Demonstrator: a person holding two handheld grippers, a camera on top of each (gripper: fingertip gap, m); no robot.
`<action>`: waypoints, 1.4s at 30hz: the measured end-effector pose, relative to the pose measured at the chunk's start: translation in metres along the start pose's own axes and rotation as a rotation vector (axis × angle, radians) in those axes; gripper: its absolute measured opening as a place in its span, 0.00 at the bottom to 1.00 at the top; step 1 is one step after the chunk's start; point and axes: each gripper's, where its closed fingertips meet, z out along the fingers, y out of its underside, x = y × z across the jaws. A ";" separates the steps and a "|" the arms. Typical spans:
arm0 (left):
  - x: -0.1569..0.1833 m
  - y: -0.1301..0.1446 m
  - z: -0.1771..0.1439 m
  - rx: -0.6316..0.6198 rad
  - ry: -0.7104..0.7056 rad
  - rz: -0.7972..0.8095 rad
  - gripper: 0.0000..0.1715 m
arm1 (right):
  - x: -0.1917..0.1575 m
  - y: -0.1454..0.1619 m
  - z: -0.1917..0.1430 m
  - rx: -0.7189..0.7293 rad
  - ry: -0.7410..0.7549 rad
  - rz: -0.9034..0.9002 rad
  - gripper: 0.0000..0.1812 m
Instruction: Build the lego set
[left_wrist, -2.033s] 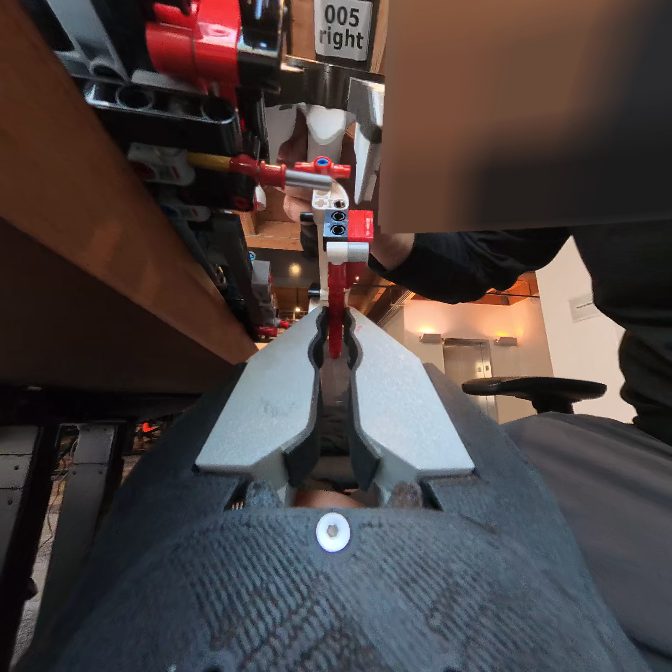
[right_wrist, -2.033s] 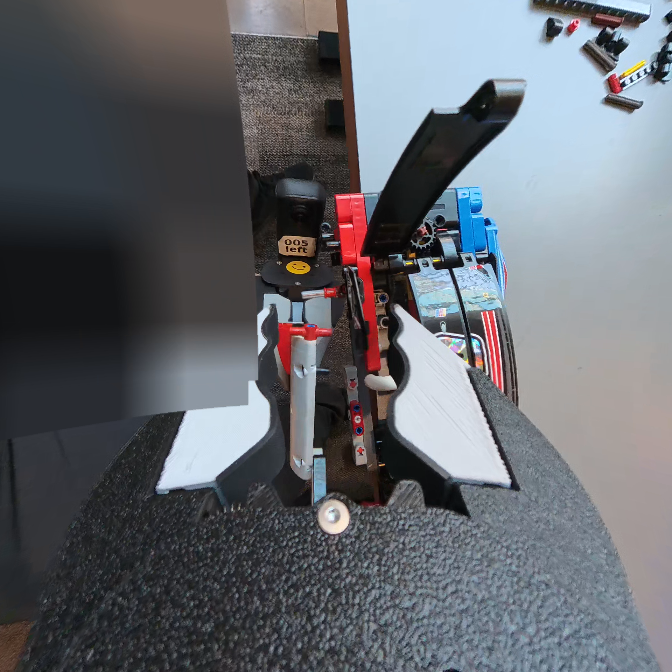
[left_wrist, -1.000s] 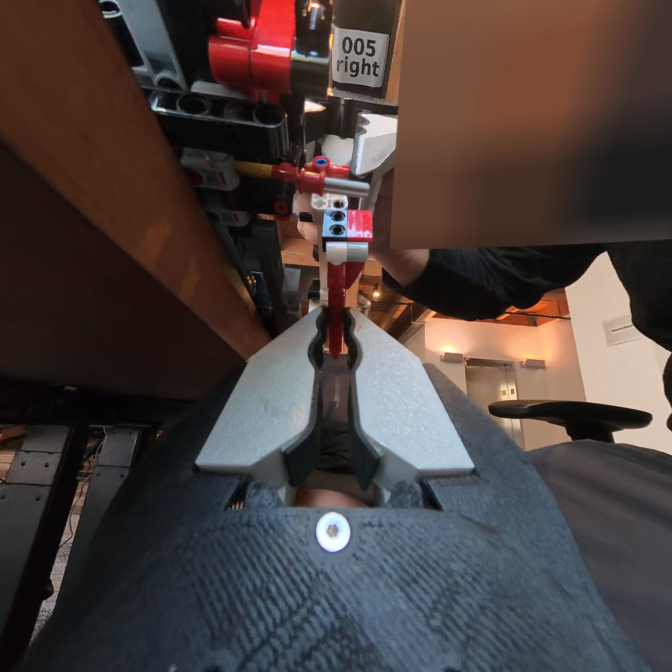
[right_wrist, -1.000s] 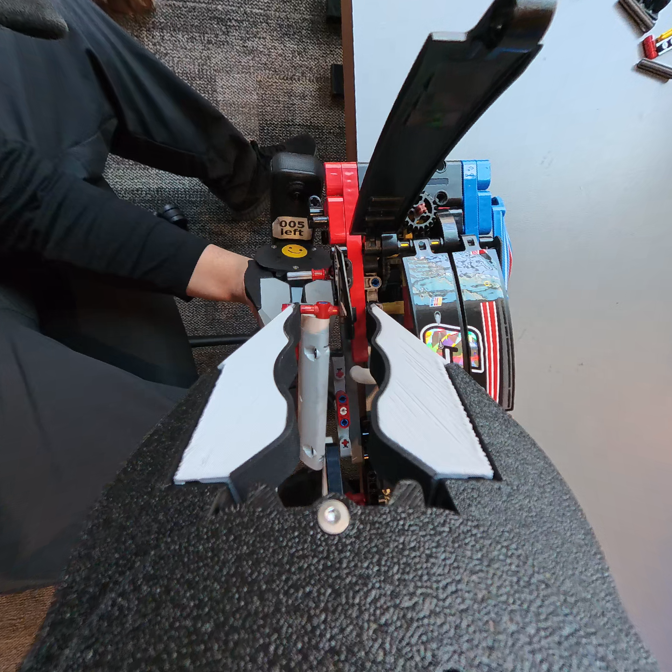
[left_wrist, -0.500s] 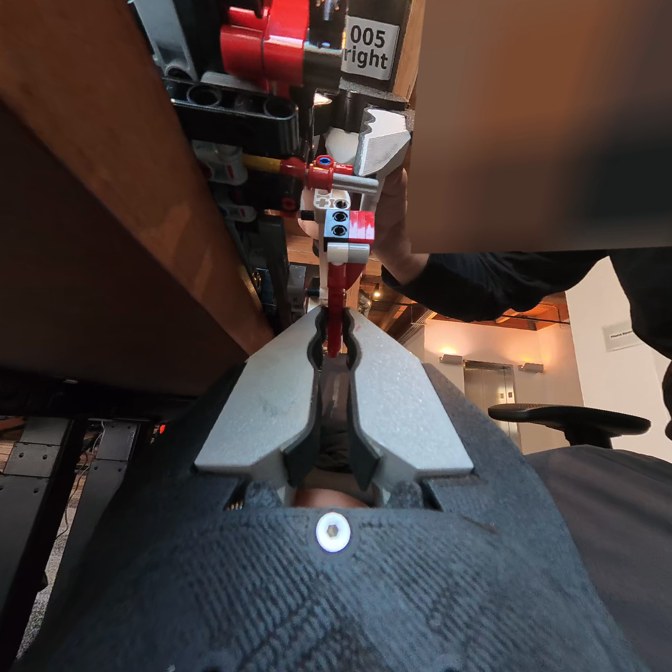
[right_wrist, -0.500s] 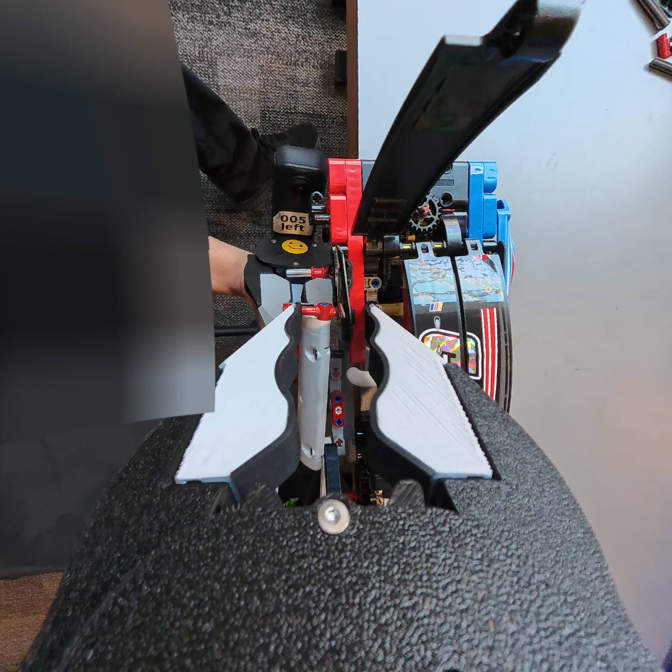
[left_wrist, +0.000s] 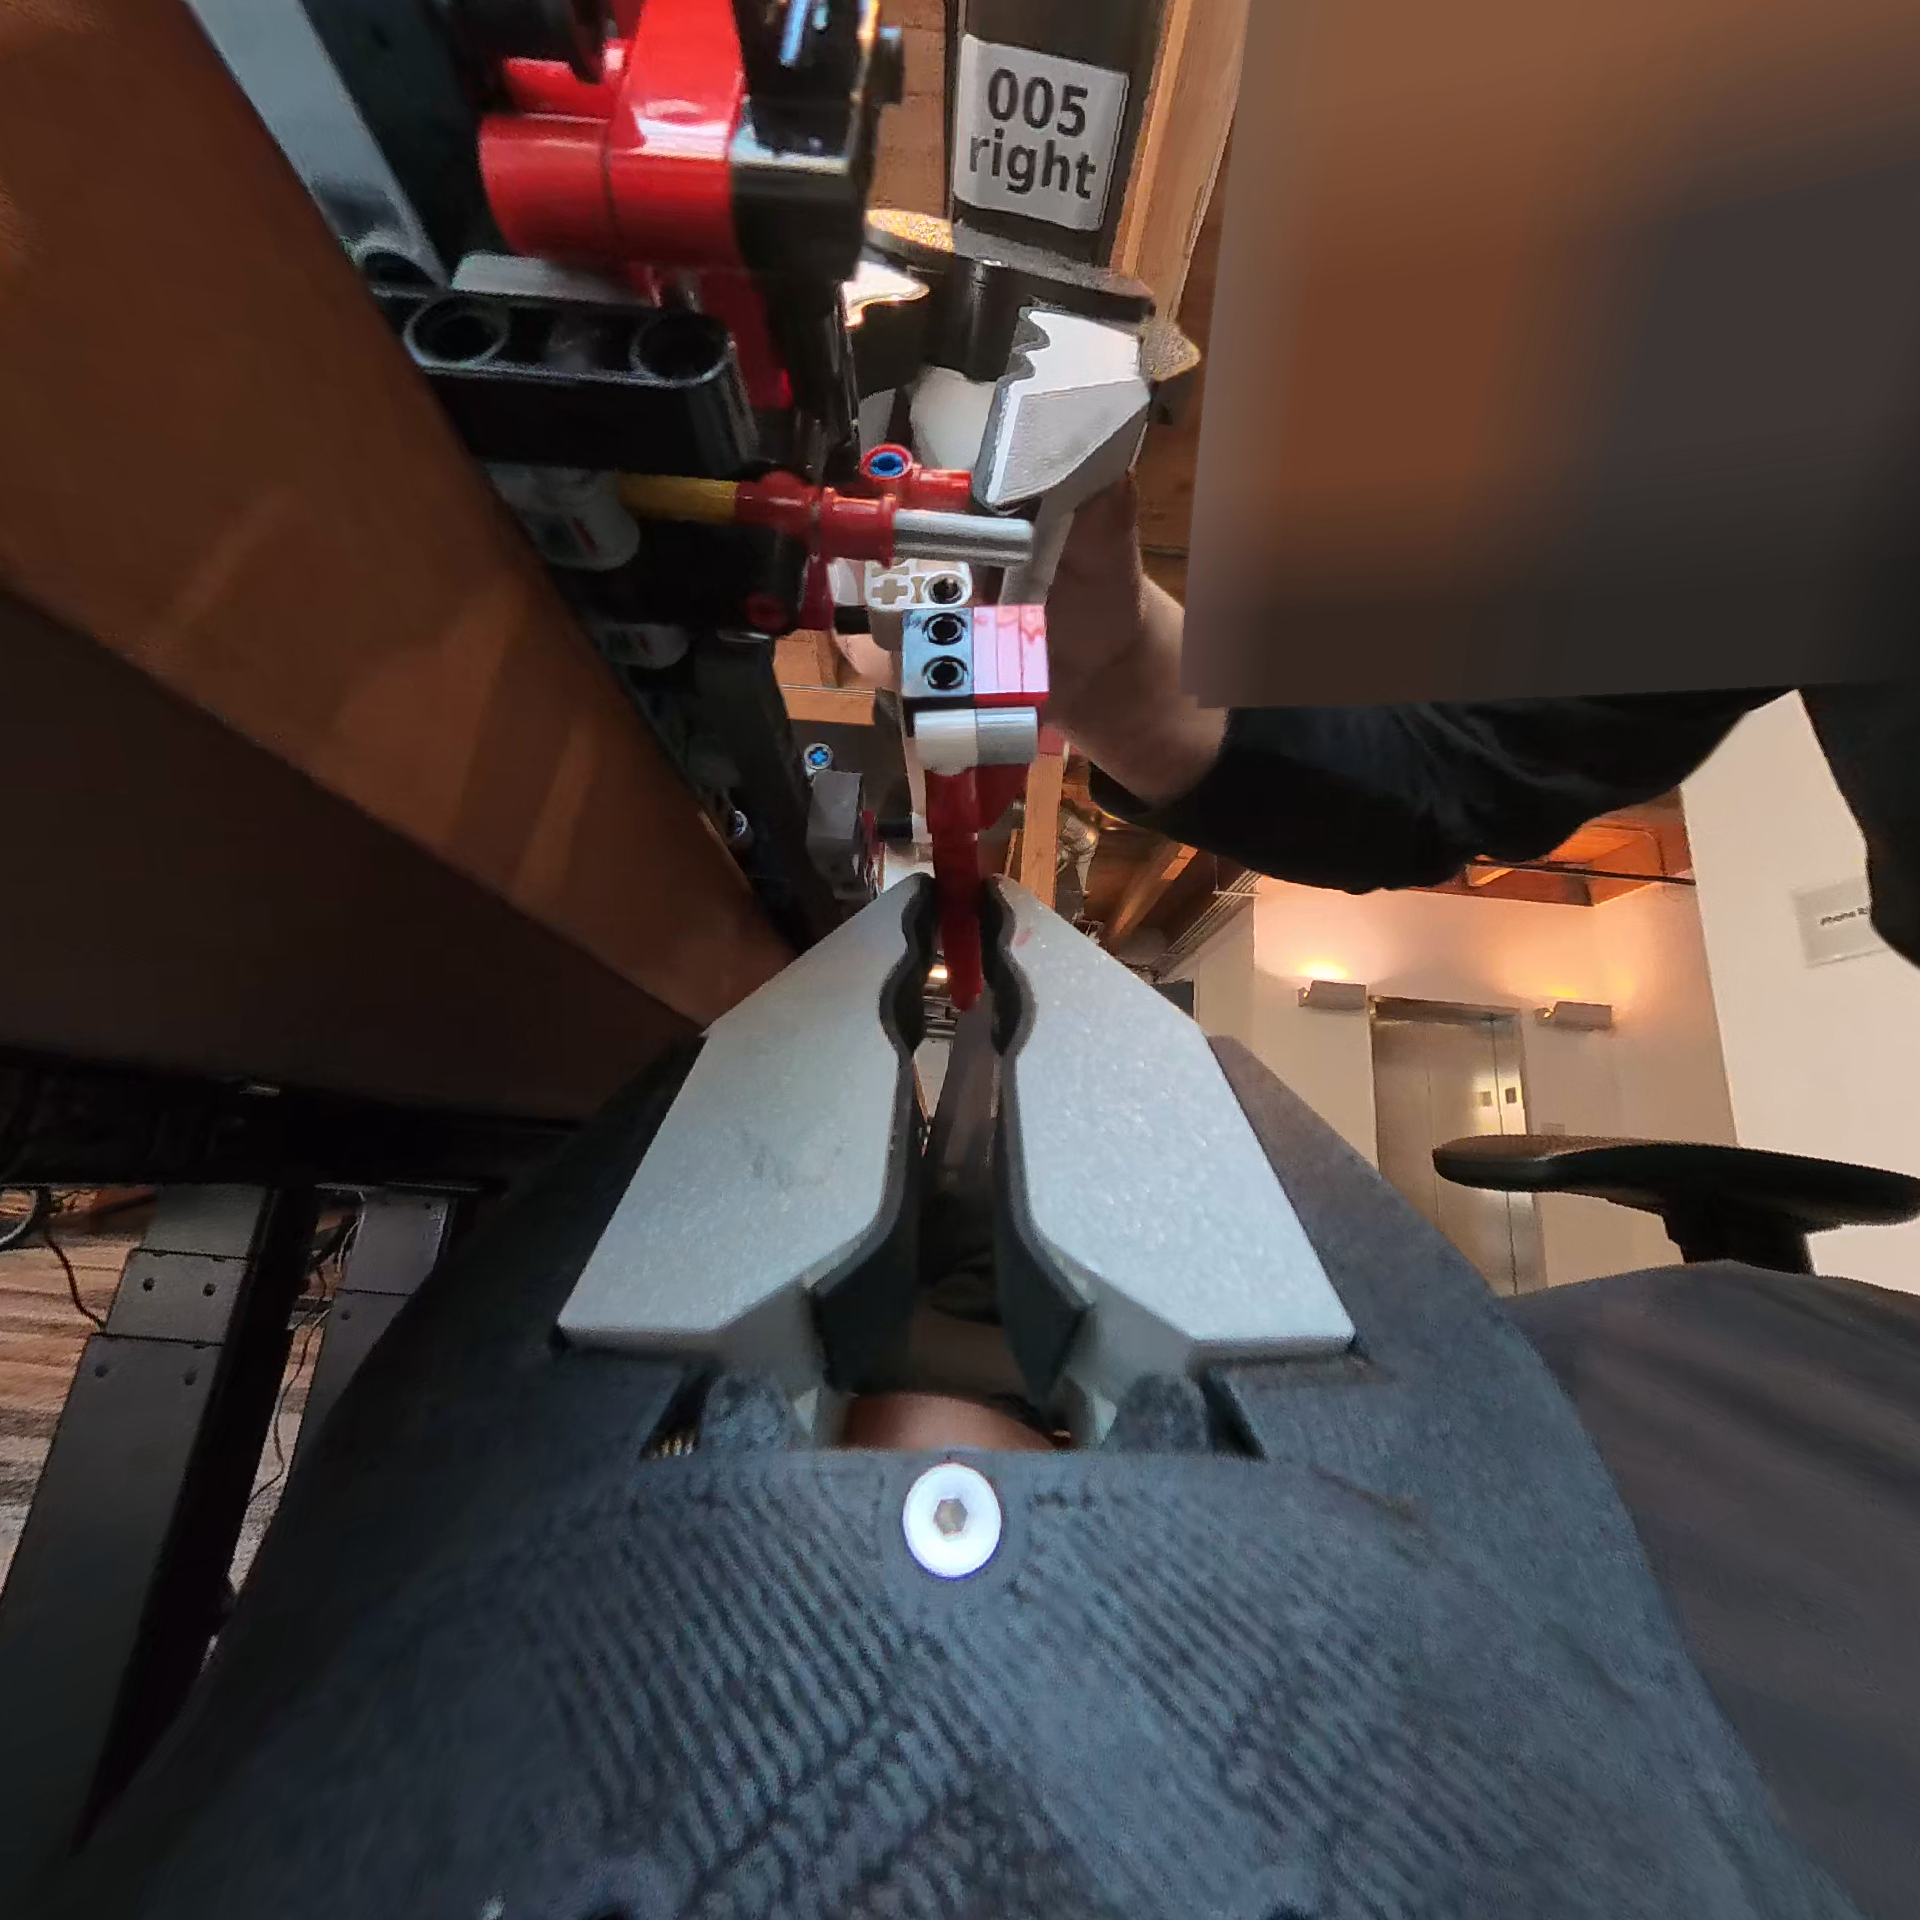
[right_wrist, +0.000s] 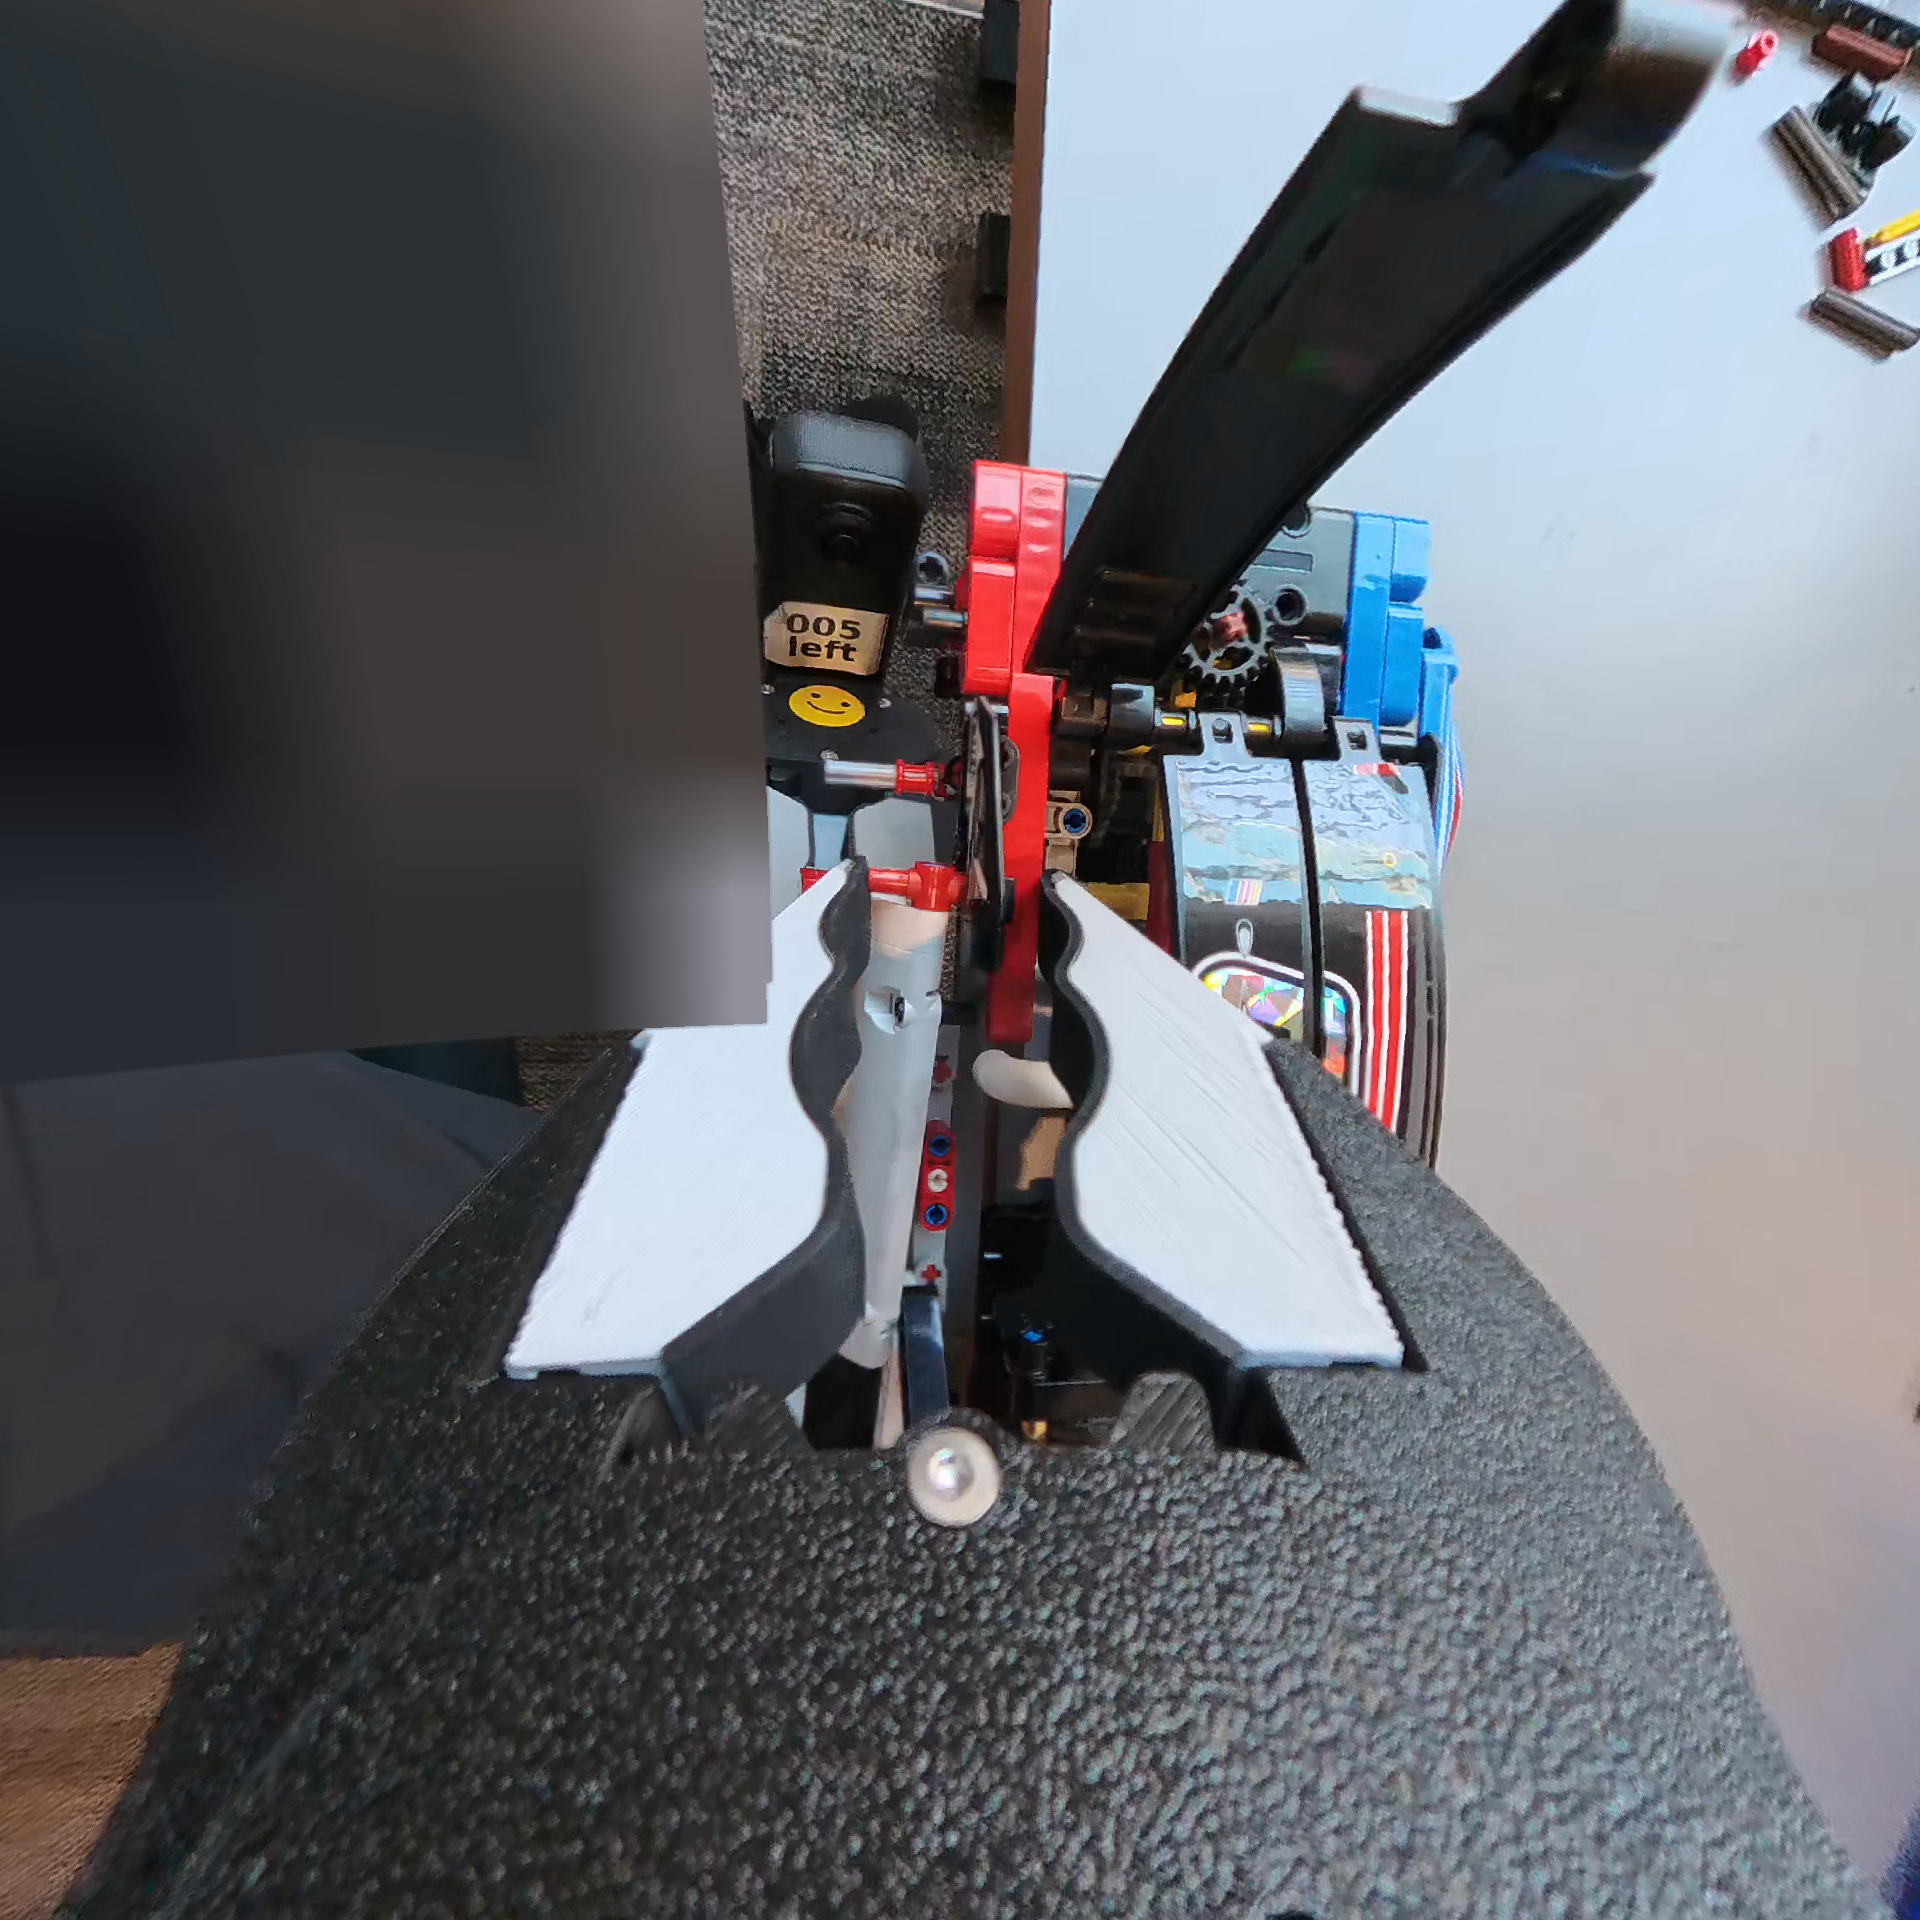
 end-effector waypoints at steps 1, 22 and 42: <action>0.000 -0.001 0.000 -0.003 0.001 -0.003 0.03 | 0.001 0.000 0.000 0.006 -0.001 -0.009 0.16; 0.005 -0.009 0.005 -0.021 0.029 -0.162 0.03 | 0.003 -0.008 0.003 0.045 -0.124 0.075 0.12; 0.002 0.000 -0.002 -0.131 0.024 -0.153 0.03 | -0.010 -0.005 -0.003 0.104 -0.219 0.073 0.15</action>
